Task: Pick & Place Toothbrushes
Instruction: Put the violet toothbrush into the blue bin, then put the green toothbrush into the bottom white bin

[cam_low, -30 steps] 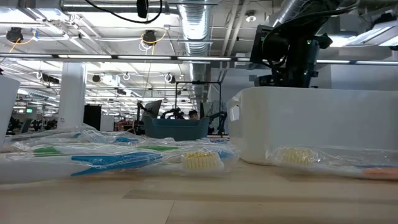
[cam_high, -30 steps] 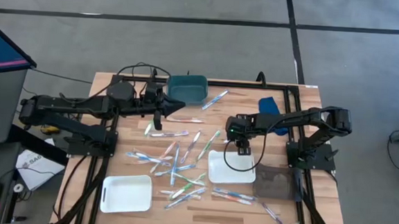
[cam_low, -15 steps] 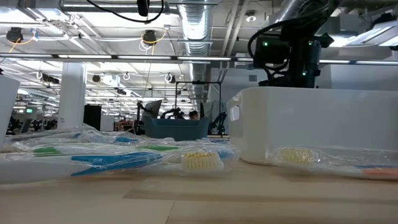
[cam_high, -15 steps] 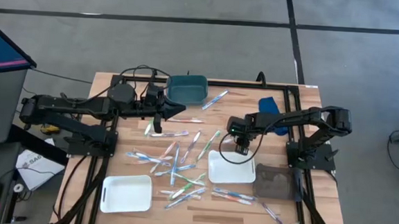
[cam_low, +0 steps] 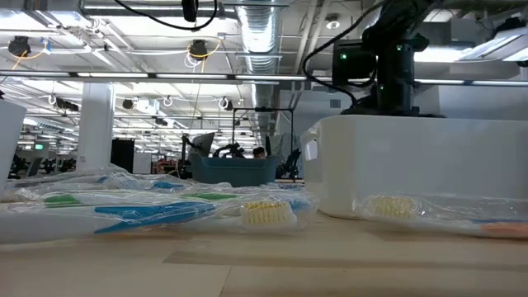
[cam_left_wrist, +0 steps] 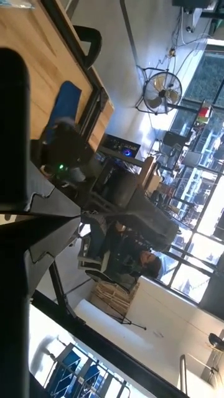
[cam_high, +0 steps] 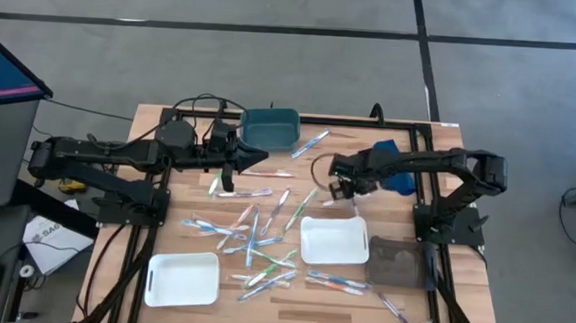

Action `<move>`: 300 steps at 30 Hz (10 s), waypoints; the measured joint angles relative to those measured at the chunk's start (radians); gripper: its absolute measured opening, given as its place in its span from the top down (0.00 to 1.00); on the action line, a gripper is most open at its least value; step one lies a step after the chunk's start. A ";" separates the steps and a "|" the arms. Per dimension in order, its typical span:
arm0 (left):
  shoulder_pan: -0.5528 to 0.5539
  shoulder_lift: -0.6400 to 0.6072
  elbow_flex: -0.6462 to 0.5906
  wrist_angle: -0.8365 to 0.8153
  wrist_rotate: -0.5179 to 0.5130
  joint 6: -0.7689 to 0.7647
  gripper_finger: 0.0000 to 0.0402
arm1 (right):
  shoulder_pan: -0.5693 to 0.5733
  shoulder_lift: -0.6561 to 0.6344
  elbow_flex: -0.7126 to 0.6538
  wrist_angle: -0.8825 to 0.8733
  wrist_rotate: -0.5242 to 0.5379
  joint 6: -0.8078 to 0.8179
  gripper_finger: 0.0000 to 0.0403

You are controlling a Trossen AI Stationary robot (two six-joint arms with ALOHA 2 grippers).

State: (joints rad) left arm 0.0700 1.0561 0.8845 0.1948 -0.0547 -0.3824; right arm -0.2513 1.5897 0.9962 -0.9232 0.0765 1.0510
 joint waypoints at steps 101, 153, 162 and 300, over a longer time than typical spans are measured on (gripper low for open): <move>-0.013 0.000 0.000 0.000 -0.001 0.029 0.99 | 0.061 0.104 -0.007 0.216 -0.138 -1.007 0.43; -0.013 0.000 0.000 0.000 -0.005 0.011 0.99 | 0.058 0.171 0.051 0.121 -0.136 -0.954 0.85; -0.013 0.000 0.000 0.000 -0.004 0.011 0.99 | 0.033 0.171 0.231 0.052 -0.135 -0.983 0.96; -0.029 -0.037 -0.243 0.125 -0.066 -0.359 0.99 | -0.231 0.790 1.319 -0.030 -0.097 -1.217 0.48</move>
State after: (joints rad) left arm 0.0406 1.0187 0.6411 0.3199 -0.1206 -0.7414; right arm -0.4826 2.3799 2.3154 -0.9536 -0.0204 -0.1665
